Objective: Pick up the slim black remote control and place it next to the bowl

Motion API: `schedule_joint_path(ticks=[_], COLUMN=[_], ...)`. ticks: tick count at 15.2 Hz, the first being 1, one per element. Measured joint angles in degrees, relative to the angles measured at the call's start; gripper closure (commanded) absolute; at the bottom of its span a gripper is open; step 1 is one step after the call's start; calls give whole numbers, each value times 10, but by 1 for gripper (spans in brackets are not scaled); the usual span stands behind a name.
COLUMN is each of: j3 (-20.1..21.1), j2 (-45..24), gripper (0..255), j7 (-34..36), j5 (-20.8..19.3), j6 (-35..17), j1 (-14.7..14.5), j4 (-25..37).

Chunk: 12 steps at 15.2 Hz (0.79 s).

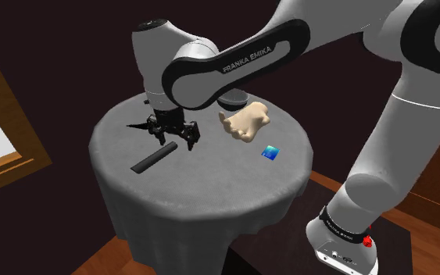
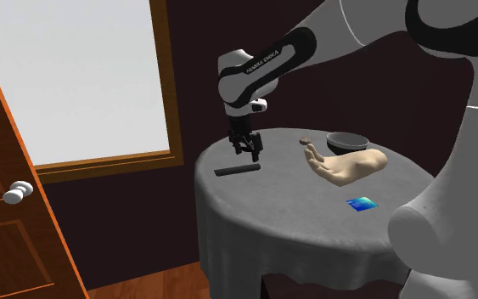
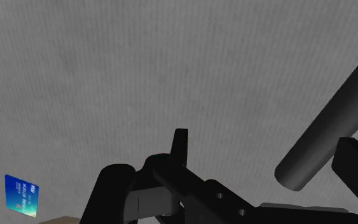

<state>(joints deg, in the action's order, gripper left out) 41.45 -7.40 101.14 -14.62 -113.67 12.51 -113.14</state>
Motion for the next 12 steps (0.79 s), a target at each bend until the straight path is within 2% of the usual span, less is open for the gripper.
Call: schedule_joint_path(ticks=[6,9,12], j3=[-46,-76,-87], j2=[-168,-234,-257], gripper=[0,0,0], j7=[170,224,241], j5=[-112,-142,-152], j6=[41,59,54], j1=[-69,-100,-108], j4=[150,222,235])
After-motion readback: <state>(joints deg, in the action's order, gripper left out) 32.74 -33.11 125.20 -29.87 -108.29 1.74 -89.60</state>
